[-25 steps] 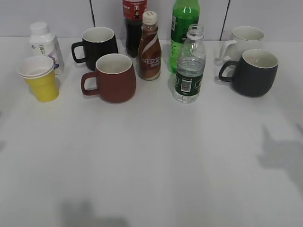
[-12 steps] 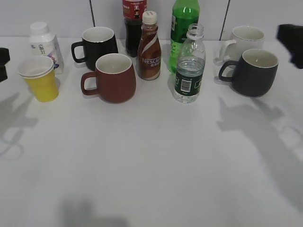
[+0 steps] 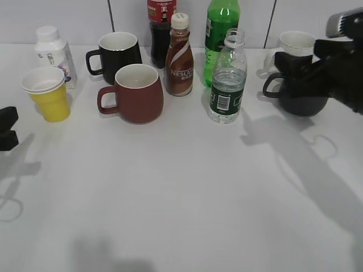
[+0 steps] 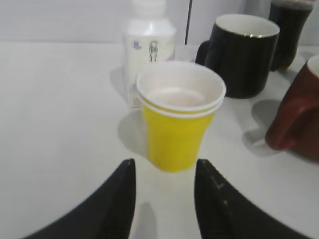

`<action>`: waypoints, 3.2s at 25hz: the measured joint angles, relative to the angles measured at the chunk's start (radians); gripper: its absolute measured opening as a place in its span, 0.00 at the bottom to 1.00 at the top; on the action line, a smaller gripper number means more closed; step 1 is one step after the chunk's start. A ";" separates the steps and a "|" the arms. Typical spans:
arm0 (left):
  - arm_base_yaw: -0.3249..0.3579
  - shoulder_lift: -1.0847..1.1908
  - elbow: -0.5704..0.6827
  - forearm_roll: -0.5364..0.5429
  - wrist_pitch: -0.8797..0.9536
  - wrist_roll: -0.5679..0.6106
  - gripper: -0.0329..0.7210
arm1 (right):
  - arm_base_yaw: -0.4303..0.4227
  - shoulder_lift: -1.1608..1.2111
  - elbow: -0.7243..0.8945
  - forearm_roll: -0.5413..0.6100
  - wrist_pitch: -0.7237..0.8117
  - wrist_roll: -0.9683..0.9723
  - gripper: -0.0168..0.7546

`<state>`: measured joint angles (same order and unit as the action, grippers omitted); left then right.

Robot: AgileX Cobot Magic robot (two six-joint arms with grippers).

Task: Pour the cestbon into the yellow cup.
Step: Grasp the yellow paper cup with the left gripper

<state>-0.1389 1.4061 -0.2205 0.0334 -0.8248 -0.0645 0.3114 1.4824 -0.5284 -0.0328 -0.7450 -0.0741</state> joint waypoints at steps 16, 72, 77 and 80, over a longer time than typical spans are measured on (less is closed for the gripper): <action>0.000 0.384 -0.058 0.003 -0.377 0.036 0.77 | 0.000 0.065 0.000 -0.066 -0.113 0.144 0.76; 0.000 0.713 -0.473 0.091 -0.391 0.081 0.56 | 0.000 0.065 0.000 -0.148 -0.114 0.188 0.76; 0.000 0.679 -0.421 0.092 -0.392 0.082 0.55 | 0.000 0.065 0.000 -0.188 -0.114 0.188 0.76; 0.000 0.649 -0.374 0.098 -0.391 0.082 0.55 | 0.000 0.065 0.000 -0.232 -0.113 0.192 0.76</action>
<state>-0.1389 2.0547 -0.5945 0.1313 -1.2159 0.0175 0.3114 1.5476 -0.5284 -0.2646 -0.8582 0.1179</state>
